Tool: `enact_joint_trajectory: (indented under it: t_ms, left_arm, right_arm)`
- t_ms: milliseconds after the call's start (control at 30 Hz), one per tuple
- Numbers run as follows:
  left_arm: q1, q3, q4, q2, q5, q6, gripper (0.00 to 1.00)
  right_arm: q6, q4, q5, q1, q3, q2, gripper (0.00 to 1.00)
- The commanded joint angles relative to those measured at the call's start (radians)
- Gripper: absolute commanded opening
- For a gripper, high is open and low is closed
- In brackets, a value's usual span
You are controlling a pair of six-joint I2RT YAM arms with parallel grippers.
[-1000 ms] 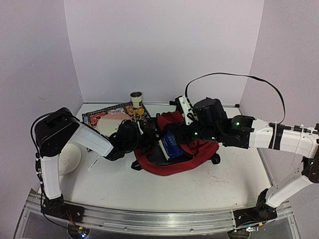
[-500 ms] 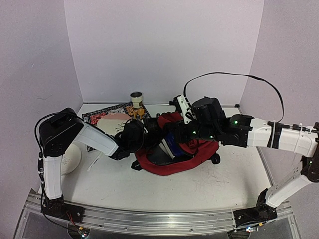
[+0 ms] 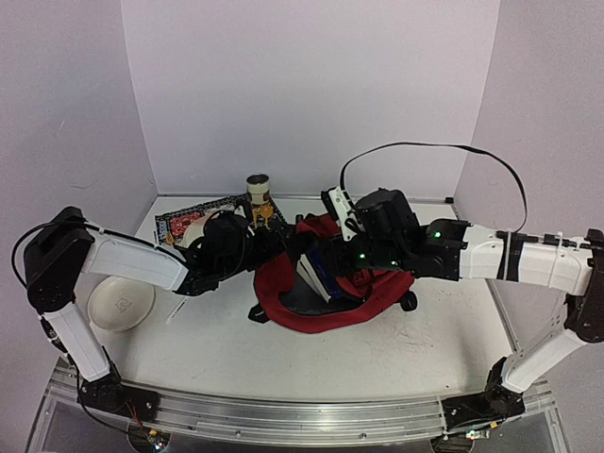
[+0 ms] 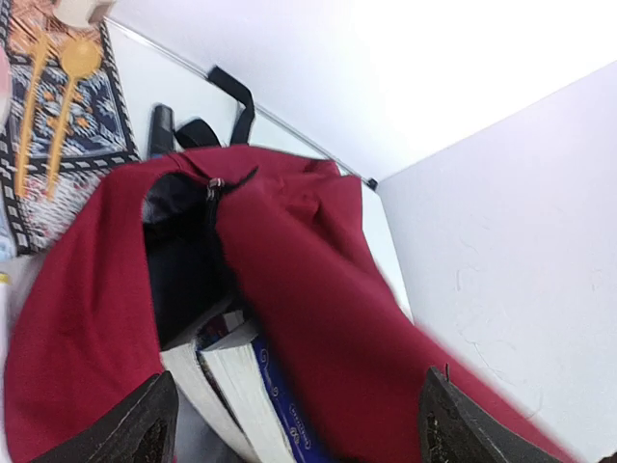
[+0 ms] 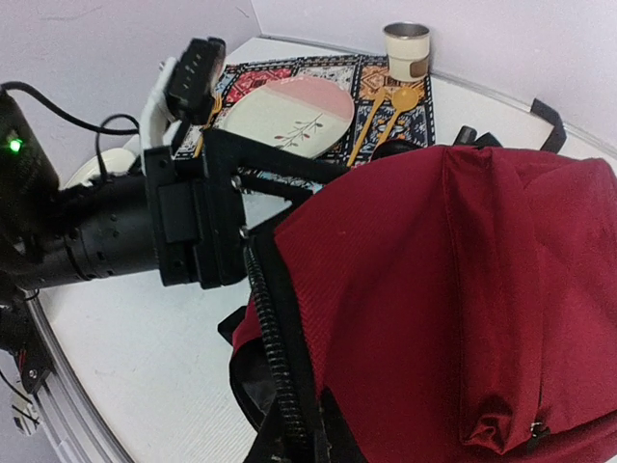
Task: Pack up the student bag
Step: Place the book in the largest pocket of the bag, then place the largest pocket of the student bag.
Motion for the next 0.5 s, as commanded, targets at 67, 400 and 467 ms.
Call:
enact_joint_trajectory:
  t_ms: [67,400,467]
  left_arm:
    - [0.002,-0.082,-0.122,-0.192,-0.108,0.082,0.89]
    - [-0.009,-0.052,-0.446,-0.327,-0.095,0.195,0.98]
    - [-0.023,-0.028,-0.487,-0.337,-0.087,0.218,0.97]
  right_arm:
    - [0.014,-0.001,-0.09,0.006,0.013,0.072,0.12]
    - [-0.01,-0.053,-0.185,0.006,0.016,0.115,0.5]
    - [-0.017,-0.063,-0.182,0.005,-0.003,0.087,0.58]
